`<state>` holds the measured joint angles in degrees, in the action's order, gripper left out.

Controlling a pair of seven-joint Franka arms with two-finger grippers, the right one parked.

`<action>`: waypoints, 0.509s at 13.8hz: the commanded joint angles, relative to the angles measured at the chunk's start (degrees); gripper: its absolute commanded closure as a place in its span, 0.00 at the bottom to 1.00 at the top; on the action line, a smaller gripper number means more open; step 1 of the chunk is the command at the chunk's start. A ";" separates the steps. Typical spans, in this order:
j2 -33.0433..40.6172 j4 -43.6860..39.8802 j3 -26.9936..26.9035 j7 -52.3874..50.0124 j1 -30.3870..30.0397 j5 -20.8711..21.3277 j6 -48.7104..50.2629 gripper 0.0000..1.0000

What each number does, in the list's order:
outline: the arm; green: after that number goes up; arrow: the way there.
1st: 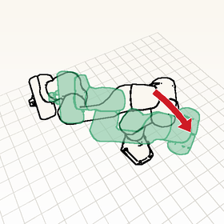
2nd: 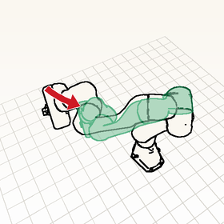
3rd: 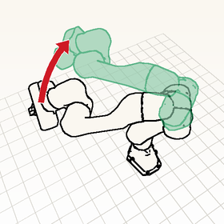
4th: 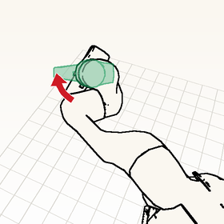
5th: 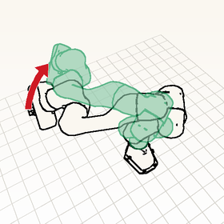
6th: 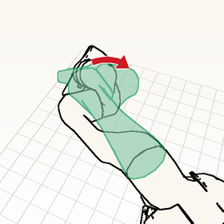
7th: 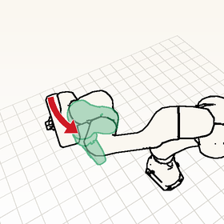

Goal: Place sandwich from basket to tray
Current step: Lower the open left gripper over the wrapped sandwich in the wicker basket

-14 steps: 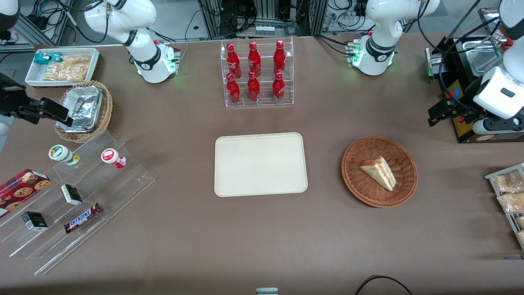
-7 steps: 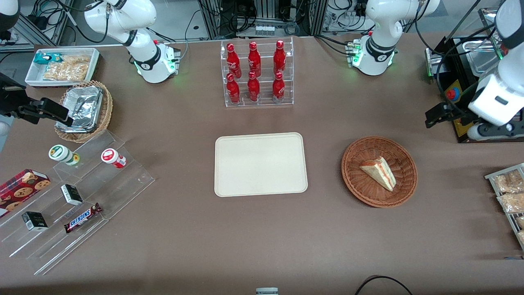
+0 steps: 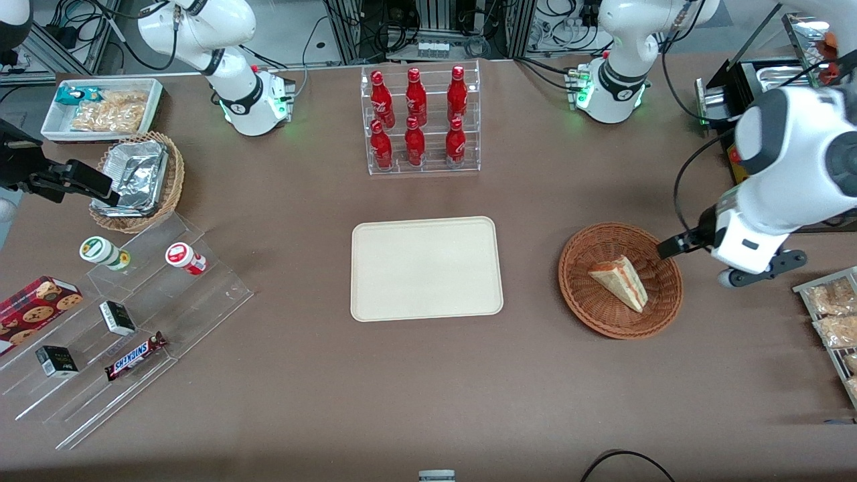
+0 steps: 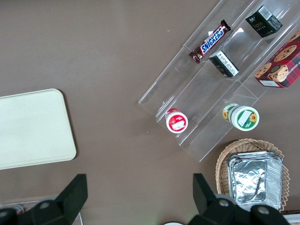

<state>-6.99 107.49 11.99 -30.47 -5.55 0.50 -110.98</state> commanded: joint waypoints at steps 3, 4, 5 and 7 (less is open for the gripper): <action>2.24 13.52 3.39 -21.46 -0.34 0.73 -16.62 0.00; 2.07 15.97 3.39 -21.65 -0.34 0.73 -18.55 0.00; 1.98 18.61 3.39 -21.65 -0.34 0.64 -21.71 0.00; -0.12 21.09 3.39 -22.00 -0.42 0.64 -26.12 0.00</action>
<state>-7.08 125.53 15.09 -50.83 -5.52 0.52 -133.63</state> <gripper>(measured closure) 0.000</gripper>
